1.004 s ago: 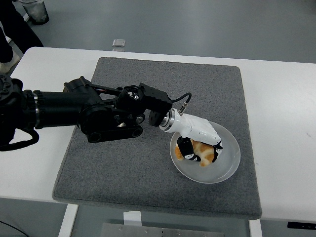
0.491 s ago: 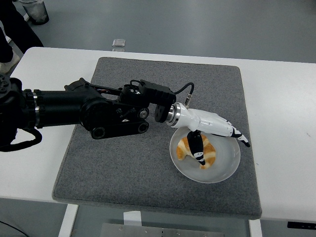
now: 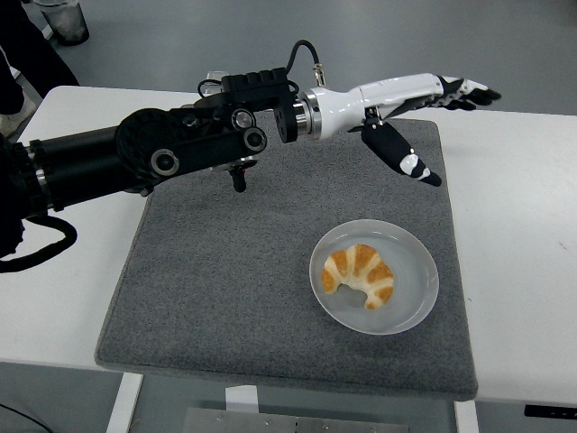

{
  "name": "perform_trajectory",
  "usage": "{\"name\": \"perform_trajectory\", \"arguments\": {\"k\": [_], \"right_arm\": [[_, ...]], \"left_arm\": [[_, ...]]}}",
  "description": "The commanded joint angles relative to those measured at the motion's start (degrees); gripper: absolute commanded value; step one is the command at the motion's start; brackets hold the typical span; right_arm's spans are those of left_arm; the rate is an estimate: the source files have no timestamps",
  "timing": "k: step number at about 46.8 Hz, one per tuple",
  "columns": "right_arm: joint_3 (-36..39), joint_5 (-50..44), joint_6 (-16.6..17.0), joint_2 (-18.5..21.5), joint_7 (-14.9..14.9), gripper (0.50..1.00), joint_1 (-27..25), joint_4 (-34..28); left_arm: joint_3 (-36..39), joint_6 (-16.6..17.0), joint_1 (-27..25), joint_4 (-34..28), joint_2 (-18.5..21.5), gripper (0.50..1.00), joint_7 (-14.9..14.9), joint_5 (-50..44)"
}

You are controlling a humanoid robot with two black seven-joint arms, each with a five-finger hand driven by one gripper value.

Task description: Place the bread on the plate

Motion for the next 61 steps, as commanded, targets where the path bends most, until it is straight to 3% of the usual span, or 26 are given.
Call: {"name": "perform_trajectory", "arguments": {"k": [1,6,14,32,38,49,61], "right_arm": [[0.00,0.00,0.00,0.00,0.00,0.952,0.00,0.00],[0.00,0.00,0.00,0.00,0.00,0.954,0.00,0.00],[0.00,0.00,0.00,0.00,0.00,0.952,0.00,0.00],[-0.26,0.00,0.09,0.00,0.00,0.952,-0.17,0.53],[-0.35,-0.09,0.00,0.00,0.00,0.952,-0.17,0.44],[-0.09,0.09,0.09,0.00,0.00,0.952,-0.09,0.09],[-0.09,0.26,0.35,0.00,0.00,0.952,-0.09,0.09]], "left_arm": [[-0.04,-0.02,0.04,-0.01,2.20,0.994,-0.07,-8.68],[-0.22,-0.02,0.92,0.08,4.92,0.996,-0.07,-16.86],[-2.50,-0.11,3.99,0.17,8.44,0.996,0.11,-22.41],[-6.81,-0.02,10.76,3.51,11.87,0.996,3.27,-45.26],[-11.63,0.06,14.27,4.82,11.78,0.996,3.27,-47.72],[-29.04,0.15,23.94,7.02,11.17,0.996,3.27,-48.96],[-31.51,0.24,28.52,8.08,11.08,0.996,3.10,-55.28]]}}
